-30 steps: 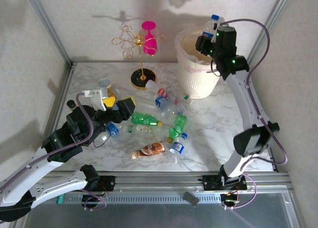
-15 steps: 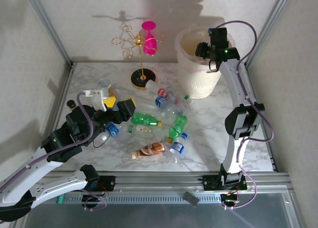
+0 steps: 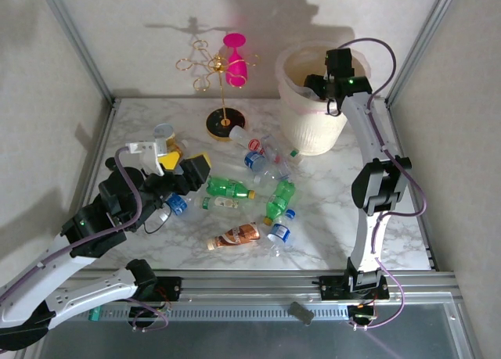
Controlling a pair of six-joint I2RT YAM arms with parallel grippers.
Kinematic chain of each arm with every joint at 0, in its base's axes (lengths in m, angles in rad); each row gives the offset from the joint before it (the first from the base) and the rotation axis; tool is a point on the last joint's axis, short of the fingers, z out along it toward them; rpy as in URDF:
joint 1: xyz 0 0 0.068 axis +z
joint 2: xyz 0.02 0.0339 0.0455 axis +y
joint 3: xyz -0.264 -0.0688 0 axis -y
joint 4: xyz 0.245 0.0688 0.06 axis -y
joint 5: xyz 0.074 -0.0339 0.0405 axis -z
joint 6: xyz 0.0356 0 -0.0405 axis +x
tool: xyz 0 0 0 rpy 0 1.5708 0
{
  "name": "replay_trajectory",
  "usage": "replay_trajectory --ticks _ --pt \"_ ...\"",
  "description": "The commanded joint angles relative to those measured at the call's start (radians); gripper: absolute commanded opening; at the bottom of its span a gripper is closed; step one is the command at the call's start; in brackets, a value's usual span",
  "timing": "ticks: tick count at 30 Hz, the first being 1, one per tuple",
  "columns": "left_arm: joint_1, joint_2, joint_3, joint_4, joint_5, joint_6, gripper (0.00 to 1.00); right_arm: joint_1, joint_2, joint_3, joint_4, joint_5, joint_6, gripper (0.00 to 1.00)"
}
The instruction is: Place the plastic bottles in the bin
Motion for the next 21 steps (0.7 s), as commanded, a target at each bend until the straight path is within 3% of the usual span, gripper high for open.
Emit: replay_trajectory --ticks 1,14,21 --pt "0.007 -0.017 -0.005 0.006 -0.035 0.005 0.96 -0.002 -0.043 -0.003 0.001 0.018 -0.008 0.83" --pt "0.007 -0.039 -0.018 -0.036 -0.086 -0.012 0.97 -0.003 -0.165 -0.008 0.011 0.012 -0.006 0.82" --pt "0.006 -0.039 -0.029 -0.079 -0.155 -0.053 0.97 0.030 -0.387 -0.218 0.125 -0.004 0.002 0.80"
